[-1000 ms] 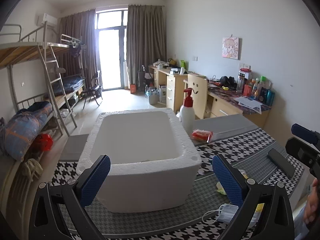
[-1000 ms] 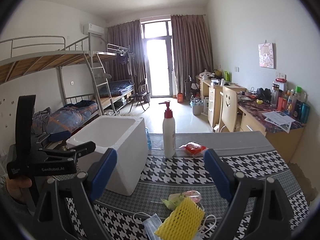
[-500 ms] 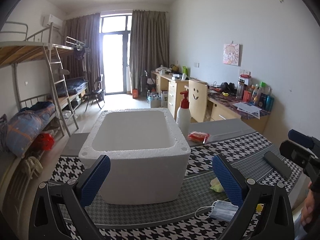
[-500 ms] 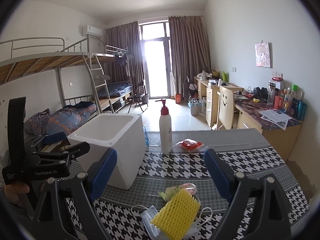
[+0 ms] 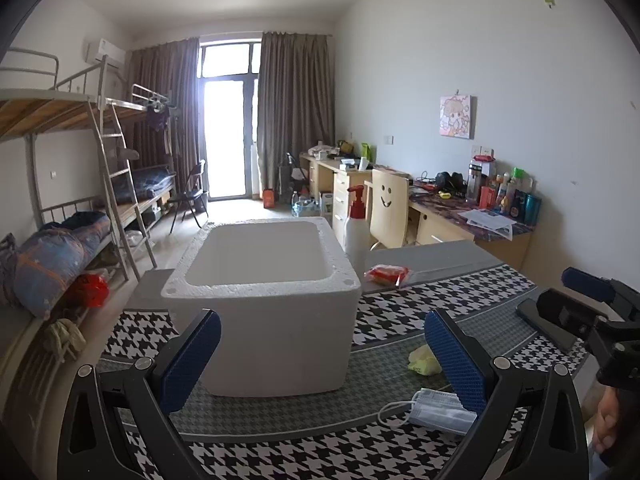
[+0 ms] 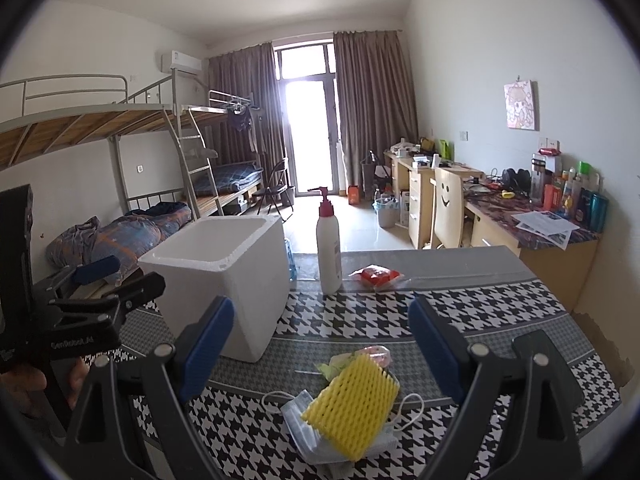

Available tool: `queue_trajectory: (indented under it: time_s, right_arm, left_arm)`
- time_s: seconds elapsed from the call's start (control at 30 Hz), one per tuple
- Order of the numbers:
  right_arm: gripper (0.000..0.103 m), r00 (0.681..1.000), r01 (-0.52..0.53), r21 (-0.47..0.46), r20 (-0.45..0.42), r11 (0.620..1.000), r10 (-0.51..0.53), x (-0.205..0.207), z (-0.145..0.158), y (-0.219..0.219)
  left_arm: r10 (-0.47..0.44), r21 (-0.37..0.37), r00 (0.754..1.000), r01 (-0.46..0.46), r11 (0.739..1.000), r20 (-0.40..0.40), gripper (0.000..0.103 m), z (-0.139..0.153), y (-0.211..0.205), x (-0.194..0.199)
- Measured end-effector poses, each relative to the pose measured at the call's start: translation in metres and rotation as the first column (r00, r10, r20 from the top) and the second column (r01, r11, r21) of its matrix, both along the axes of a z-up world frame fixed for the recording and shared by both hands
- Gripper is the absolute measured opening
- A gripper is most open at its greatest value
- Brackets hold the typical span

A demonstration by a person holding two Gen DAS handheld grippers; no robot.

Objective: Organize soft objects
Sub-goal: 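Move both tools back toward the yellow foam net and face mask, then grasp the yellow foam net with the right tool and lift it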

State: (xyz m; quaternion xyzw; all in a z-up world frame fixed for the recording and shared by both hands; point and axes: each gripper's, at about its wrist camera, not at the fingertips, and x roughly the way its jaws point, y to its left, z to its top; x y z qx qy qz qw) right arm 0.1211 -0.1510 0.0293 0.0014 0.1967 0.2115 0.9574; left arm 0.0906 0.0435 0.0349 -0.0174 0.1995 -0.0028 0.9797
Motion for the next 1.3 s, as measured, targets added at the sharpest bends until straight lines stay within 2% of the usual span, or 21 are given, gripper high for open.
queue_trajectory:
  time_s: [0.43,0.63,1.03,1.3]
  right_arm:
    - [0.092,1.000,0.001,-0.008,-0.011,1.000,-0.001,-0.005,-0.014,-0.002]
    - [0.092,1.000,0.023,-0.036,0.010,0.999,-0.023,-0.009,-0.021,-0.002]
    - [0.092,0.999,0.032,-0.037,-0.043,0.999,-0.033,-0.005,-0.038,-0.002]
    - [0.092,0.996,0.024,-0.040,-0.079,0.999,-0.027,-0.002,-0.049,-0.005]
  left_arm:
    - [-0.037,0.001,0.999,0.037,0.999,0.032,0.102,-0.007,-0.012,-0.010]
    - [-0.058,-0.010,0.998,0.059,0.998,0.037,0.102,-0.015,-0.015,-0.013]
    - [-0.064,0.000,0.998,0.064,0.998,0.020,0.102,-0.028,-0.017,-0.017]
    - [-0.068,-0.021,0.998,0.068,0.997,0.001,0.102,-0.038,-0.020,-0.014]
